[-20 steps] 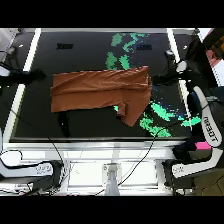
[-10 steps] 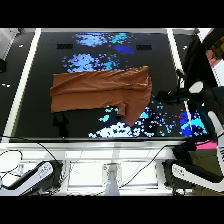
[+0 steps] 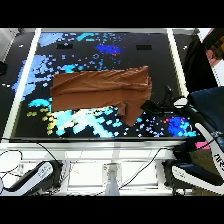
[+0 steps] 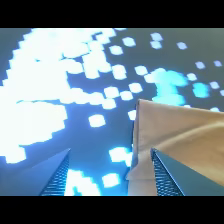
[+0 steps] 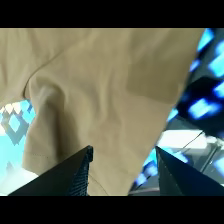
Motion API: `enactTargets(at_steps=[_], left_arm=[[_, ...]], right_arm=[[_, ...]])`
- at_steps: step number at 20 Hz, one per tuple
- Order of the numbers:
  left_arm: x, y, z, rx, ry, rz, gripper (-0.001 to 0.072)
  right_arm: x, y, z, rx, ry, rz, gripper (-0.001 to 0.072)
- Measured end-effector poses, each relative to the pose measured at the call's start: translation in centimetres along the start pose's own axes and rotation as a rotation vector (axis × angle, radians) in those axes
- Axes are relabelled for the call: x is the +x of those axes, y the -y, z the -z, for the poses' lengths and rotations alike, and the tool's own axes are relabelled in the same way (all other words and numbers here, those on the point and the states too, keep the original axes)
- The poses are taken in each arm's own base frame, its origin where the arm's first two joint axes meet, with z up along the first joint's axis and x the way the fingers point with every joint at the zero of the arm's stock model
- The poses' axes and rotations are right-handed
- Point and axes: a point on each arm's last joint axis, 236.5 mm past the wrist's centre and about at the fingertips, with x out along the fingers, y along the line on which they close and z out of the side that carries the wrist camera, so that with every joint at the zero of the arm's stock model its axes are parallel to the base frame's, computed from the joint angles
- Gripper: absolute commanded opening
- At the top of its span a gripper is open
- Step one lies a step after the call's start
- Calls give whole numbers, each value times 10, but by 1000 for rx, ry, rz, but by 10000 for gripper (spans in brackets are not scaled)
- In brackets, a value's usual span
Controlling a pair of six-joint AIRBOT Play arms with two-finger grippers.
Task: Fold the clothes and pants, and hang the long-sleeved shirts on hangers.
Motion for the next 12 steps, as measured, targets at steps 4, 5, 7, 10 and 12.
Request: enactTargets(at_steps=[4,5,7,10,12], left_arm=[[1,1,4,-1,-15,5,535],[1,1,5,-1,-16,5,536],[1,1,6,-2,-21,7,535],[1,1,6,-3,-23,7,535],[1,2,7,-3,-25,8,535]], right_arm=[[16,9,14,20,-35,57,447],[18,12,16,32,-40,68,447],[21,16,18,57,-42,88,447],[24,20,14,105,-22,103,445],[26,21,9,134,1,104,442]])
